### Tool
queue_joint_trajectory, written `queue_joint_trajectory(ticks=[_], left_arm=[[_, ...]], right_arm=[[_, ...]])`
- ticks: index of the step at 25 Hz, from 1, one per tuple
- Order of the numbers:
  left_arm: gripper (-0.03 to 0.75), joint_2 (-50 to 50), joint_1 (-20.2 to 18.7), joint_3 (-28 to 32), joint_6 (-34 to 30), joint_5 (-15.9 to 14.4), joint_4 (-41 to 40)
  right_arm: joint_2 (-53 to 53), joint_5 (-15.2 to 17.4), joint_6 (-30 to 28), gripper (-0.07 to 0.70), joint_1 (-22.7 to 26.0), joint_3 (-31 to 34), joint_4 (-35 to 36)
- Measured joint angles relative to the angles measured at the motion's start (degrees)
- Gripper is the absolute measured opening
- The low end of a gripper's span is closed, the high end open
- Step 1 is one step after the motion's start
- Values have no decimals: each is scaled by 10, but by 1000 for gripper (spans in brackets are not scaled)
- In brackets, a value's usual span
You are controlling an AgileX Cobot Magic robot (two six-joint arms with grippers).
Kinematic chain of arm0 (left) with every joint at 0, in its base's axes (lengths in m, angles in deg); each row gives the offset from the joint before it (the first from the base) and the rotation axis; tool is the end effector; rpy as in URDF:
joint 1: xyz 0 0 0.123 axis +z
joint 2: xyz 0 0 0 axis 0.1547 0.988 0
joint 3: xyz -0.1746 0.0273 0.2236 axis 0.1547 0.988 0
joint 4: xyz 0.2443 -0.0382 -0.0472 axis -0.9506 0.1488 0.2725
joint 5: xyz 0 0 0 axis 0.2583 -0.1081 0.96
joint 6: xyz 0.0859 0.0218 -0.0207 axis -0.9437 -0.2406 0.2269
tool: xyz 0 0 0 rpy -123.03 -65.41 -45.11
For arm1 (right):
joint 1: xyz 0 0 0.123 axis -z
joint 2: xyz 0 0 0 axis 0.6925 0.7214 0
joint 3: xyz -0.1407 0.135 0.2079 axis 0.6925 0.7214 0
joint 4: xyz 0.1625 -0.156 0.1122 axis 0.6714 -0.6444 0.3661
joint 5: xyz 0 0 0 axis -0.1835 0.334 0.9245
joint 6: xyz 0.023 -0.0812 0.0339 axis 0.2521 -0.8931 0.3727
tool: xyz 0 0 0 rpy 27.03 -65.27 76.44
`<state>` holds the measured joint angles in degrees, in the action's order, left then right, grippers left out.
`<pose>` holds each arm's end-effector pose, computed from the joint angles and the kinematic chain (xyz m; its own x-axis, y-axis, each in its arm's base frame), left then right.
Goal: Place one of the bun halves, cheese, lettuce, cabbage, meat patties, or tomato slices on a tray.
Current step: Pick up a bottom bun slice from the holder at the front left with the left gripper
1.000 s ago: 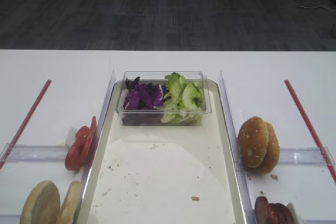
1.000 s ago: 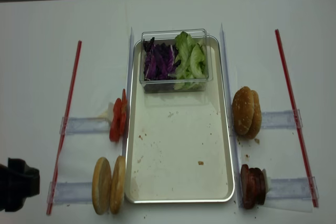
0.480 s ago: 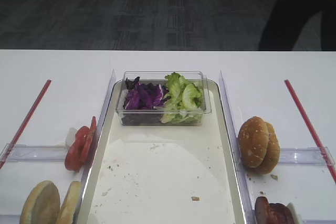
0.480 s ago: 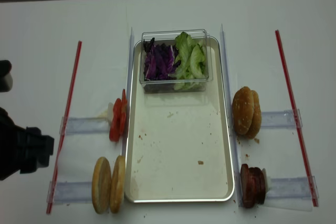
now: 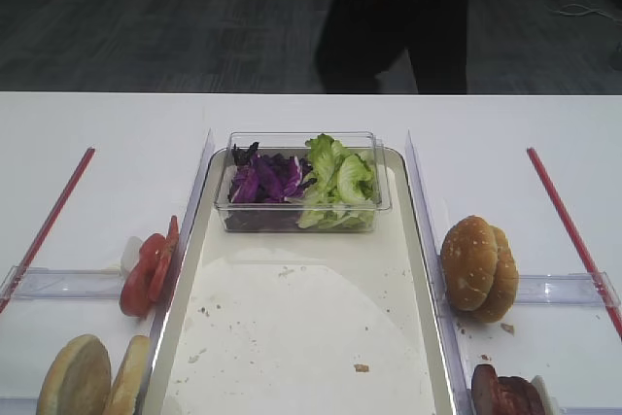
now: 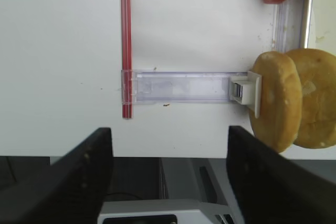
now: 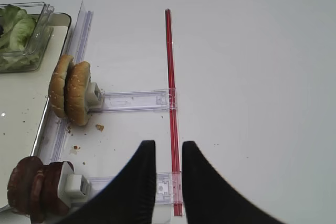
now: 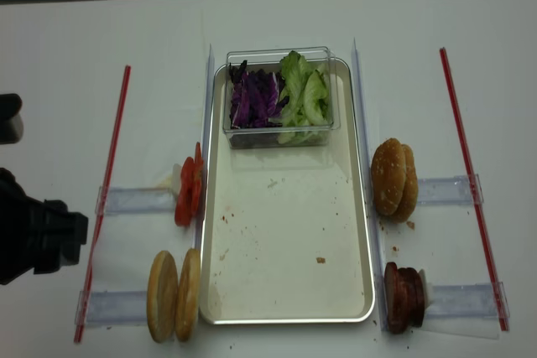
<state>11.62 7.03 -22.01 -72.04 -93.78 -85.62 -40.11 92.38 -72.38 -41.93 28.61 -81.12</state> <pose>0.1446 -0.0055 0.2872 -0.9694 -0.0878 -0.2291 -0.0816 0.9960 -0.0363 -0.0069 0.0035 0.2641 -0.5169 0.0501 -0.8546 0.0187 0.9987 0.0472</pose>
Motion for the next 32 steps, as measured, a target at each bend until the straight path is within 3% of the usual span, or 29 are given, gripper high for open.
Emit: queue_joint_trajectory(ticks=[8, 12, 23, 32], left_arm=[[466, 0, -2, -2, 0, 0, 13], [466, 0, -25, -8, 3, 1, 15], [466, 10, -168, -11, 97, 1, 15], [466, 110, -293, -40, 183, 6, 15]], right_arm=[[0, 0, 0, 153, 0, 0, 0], [0, 0, 0, 153, 0, 0, 0], [0, 0, 0, 153, 0, 0, 0], [0, 0, 0, 153, 0, 0, 0]])
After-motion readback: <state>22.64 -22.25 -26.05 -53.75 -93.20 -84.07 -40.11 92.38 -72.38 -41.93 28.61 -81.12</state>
